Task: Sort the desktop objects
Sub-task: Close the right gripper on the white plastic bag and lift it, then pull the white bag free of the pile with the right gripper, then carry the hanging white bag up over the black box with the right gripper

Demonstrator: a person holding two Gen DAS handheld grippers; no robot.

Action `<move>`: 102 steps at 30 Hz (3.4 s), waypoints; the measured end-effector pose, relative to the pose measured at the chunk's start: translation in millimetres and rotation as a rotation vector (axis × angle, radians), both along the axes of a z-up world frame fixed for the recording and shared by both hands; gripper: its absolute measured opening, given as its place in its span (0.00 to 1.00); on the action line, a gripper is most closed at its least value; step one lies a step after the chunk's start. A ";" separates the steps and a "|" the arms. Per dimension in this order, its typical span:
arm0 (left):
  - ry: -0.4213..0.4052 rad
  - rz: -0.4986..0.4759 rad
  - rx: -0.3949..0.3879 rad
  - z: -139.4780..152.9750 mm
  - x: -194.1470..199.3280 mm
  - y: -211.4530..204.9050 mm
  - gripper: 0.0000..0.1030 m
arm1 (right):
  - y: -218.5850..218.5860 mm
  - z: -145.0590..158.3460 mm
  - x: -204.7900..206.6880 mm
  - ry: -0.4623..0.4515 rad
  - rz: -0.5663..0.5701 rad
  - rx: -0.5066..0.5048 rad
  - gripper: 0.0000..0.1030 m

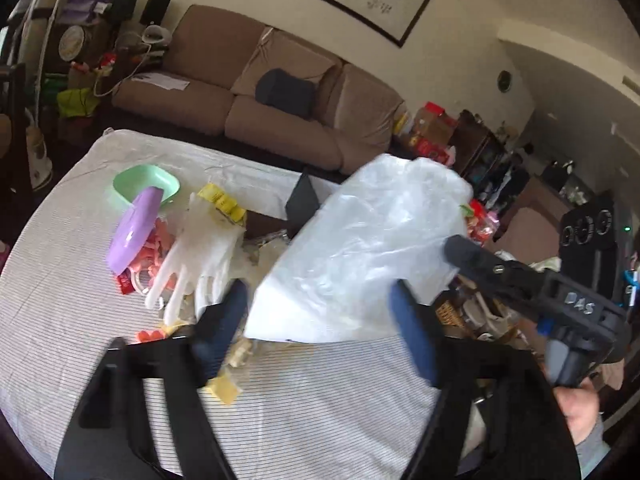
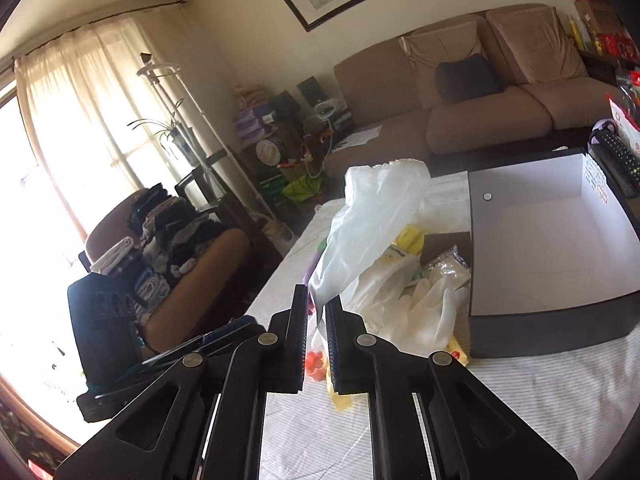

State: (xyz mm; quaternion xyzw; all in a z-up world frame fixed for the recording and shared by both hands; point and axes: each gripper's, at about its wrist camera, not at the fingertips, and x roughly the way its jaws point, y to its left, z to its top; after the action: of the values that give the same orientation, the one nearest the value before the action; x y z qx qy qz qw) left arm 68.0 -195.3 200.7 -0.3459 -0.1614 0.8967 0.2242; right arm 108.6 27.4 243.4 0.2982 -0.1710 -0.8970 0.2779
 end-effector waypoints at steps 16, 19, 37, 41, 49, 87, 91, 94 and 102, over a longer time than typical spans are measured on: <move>0.090 -0.179 -0.405 -22.1 33.0 104.0 0.93 | 47.7 53.8 57.7 0.072 0.031 -0.085 0.08; 0.109 -0.140 -0.464 -11.4 41.9 113.0 0.93 | 52.0 67.3 64.2 0.044 0.010 -0.017 0.12; -0.137 0.088 -0.654 -119.7 1.5 101.2 0.93 | 150.3 -130.6 42.7 -0.356 -0.164 0.076 0.66; -0.177 0.192 -0.585 -127.5 -6.8 71.2 0.93 | 153.7 -158.6 21.8 -0.407 -0.173 0.106 0.71; -0.265 0.122 -0.548 -155.5 -10.7 65.4 0.93 | 139.0 -207.1 -30.7 -0.477 -0.205 0.157 0.72; 0.229 -0.136 -0.311 158.0 80.6 105.2 1.00 | 79.6 262.7 95.5 0.251 -0.026 0.134 0.13; 0.253 -0.263 -0.259 163.5 75.5 125.9 1.00 | 85.6 256.3 103.9 0.226 0.030 0.102 0.13; 0.337 -0.318 -0.216 164.5 74.6 128.6 1.00 | 92.3 251.6 113.4 0.228 0.054 0.099 0.13; 0.382 -0.653 -0.064 179.6 72.1 165.8 0.66 | 110.1 241.0 107.2 0.223 0.058 0.127 0.13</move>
State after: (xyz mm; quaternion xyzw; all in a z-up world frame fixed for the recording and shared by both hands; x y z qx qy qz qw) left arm 140.1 -29.5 380.4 -0.2127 0.0302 0.8310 0.5132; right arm 215.9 137.5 484.4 0.2186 -0.0734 -0.9251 0.3016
